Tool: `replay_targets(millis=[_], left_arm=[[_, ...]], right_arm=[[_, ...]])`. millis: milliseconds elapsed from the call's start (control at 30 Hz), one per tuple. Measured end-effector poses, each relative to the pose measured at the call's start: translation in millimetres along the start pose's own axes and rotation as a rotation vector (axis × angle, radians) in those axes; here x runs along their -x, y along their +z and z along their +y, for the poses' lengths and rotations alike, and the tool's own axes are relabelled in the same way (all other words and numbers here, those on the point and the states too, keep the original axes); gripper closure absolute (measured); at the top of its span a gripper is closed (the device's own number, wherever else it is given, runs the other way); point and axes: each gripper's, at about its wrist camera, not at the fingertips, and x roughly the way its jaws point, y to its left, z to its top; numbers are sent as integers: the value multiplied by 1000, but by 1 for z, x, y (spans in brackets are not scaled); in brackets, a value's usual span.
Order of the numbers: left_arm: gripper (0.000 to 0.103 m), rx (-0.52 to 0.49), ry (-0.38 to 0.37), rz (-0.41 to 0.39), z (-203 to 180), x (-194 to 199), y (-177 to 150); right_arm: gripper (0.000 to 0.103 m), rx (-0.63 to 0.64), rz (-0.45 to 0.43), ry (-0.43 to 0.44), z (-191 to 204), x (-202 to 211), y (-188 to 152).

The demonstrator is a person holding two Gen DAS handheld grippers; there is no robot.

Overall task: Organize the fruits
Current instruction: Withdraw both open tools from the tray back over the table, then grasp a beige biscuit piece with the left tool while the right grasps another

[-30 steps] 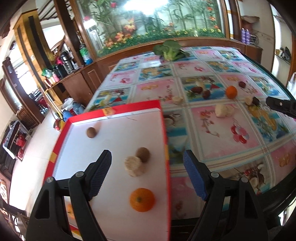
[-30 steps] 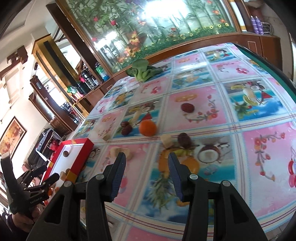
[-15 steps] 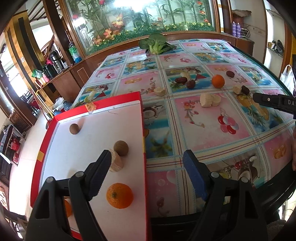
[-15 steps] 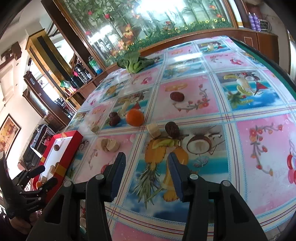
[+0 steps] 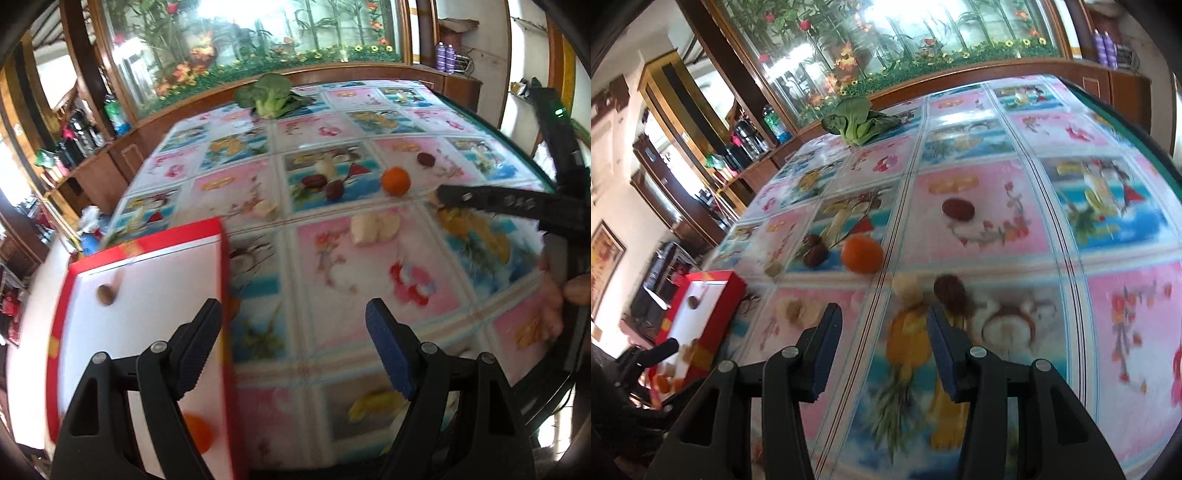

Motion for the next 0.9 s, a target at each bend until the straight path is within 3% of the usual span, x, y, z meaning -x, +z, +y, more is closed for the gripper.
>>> replay_targets(millis=[133,300,400,500,600,900], left_arm=[[23,12,-60,46,-9,-20,13],[23,64,-92,95,-9,-41,22],[24,66,-96,99,-13,-49,28],[36,49,-106,96,-19,-56,34],[44,48,-112,122,-24,-69,39],[48,64,-131,118,-30,-88,55]], right_arm=[[56,-37,40,1,-7,-17,6],[58,-5,23,-5,-4,-18,5],[75,-4,16,-29,-5,-19,6],[85,-16,10,-38,-8,-19,6],[85,-13,9,-39,-8,-18,5],[85,-2,12,-33,-6,-18,6]])
